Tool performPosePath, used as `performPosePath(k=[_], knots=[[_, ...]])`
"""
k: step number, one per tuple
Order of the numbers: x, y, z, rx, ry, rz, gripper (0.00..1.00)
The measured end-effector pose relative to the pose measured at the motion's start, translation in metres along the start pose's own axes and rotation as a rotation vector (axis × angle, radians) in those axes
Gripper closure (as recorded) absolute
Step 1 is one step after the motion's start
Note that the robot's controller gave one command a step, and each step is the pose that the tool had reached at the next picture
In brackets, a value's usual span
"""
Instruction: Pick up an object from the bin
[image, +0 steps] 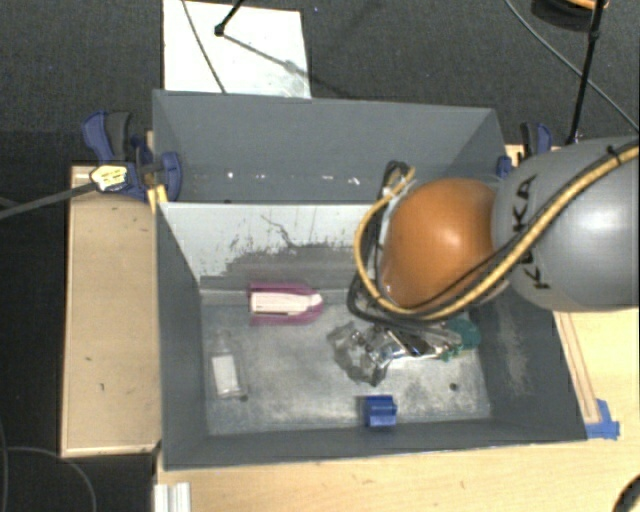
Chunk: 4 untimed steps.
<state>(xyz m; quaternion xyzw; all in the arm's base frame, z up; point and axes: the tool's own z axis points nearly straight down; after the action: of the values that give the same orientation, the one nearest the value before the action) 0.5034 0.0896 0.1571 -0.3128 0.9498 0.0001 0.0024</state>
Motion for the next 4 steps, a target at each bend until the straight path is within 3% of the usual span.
performPosePath(k=[1, 2, 3, 4], knots=[[0.0, 0.001, 0.0, -0.001, 0.0, 0.001, 0.0], [0.0, 0.001, 0.0, -0.001, 0.0, 0.003, 1.0], [-0.031, -0.035, -0.013, 0.002, -0.002, -0.049, 1.0], [0.004, -0.022, 0.022, -0.004, 0.004, -0.726, 1.0]])
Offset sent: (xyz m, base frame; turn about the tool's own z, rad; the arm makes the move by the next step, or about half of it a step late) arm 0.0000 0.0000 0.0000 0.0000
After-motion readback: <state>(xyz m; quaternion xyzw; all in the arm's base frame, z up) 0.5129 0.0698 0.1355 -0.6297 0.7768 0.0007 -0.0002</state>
